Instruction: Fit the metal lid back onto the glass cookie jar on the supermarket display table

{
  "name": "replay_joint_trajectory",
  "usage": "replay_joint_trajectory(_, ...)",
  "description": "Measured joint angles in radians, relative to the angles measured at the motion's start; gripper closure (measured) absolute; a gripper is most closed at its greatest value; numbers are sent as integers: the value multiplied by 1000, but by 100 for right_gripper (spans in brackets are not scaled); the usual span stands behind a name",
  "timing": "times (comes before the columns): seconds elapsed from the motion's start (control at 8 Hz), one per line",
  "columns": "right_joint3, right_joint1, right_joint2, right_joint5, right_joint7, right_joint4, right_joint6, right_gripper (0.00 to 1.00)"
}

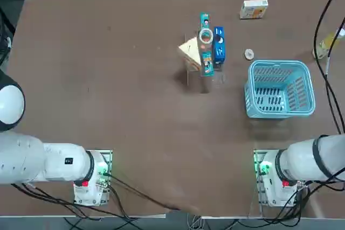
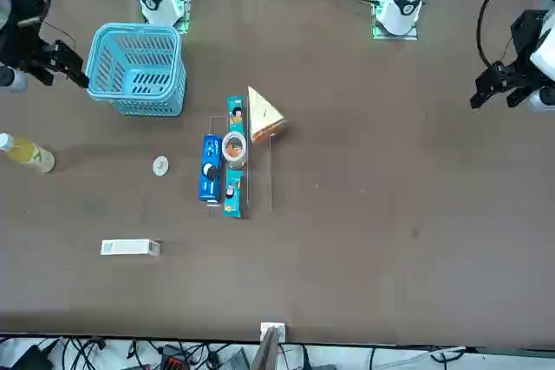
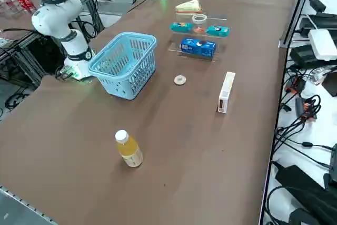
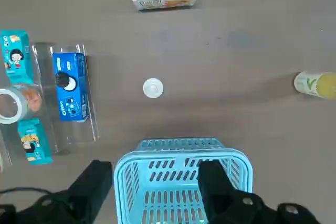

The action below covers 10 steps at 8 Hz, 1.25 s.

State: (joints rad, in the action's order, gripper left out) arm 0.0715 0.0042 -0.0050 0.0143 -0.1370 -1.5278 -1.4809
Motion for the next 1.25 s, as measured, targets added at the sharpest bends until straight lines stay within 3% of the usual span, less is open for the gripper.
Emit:
replay_joint_trajectory(0.5,0,0,14,0,-2,-2,4,0)
replay_joint_trajectory(0.75,0,0,86,0,-3,-6,-21,0)
replay_joint_trajectory(1.0,4,1,181,0,-3,-26,-120,0)
replay_joint_trajectory(1.25,8,10,242,0,-4,-116,-309,0)
